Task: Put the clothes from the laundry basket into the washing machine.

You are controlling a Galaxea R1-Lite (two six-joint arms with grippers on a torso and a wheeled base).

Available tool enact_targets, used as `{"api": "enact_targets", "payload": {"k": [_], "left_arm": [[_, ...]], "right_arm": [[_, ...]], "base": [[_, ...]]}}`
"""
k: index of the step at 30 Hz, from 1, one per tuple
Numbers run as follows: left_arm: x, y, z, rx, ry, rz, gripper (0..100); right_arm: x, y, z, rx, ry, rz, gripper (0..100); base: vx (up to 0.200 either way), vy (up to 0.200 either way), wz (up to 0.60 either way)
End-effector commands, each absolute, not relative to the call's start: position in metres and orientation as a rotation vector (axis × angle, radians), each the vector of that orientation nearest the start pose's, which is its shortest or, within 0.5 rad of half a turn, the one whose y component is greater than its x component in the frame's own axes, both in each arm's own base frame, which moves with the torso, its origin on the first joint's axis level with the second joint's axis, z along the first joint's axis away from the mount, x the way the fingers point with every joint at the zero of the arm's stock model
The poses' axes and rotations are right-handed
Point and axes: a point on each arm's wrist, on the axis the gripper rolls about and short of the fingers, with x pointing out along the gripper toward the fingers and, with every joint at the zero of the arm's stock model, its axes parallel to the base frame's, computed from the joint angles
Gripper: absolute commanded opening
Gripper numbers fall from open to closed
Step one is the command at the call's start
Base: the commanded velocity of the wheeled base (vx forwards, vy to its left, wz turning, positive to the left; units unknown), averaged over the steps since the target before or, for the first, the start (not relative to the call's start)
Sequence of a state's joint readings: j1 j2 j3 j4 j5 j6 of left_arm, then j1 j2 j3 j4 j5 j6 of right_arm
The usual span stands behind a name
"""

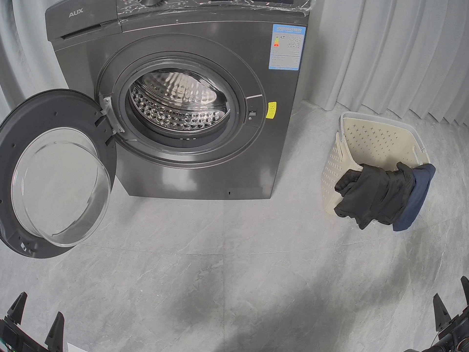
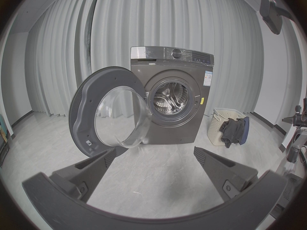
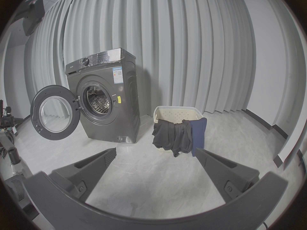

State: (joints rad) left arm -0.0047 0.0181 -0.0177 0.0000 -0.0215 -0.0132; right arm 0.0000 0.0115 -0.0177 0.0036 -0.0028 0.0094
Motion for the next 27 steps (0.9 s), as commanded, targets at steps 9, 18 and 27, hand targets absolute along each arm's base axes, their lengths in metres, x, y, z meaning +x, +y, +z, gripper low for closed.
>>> {"api": "enact_targets", "payload": {"k": [9, 18, 27], "left_arm": [[-0.0227, -0.0004, 0.076, -0.012, 0.002, -0.026, 100], [-0.0227, -0.0004, 0.076, -0.014, 0.002, -0.026, 100], [-0.0227, -0.0004, 0.076, -0.014, 0.002, -0.026, 100]], "right_arm": [[-0.0228, -0.0001, 0.0752, 0.009, 0.003, -0.003, 100], [-0.0228, -0.0001, 0.075, 0.009, 0.005, -0.003, 100], [-0.0228, -0.0001, 0.075, 0.009, 0.005, -0.003, 100]], "base": [[0.0, -0.067, 0.0], [0.067, 0.0, 0.0], [0.2, 0.0, 0.0]]}}
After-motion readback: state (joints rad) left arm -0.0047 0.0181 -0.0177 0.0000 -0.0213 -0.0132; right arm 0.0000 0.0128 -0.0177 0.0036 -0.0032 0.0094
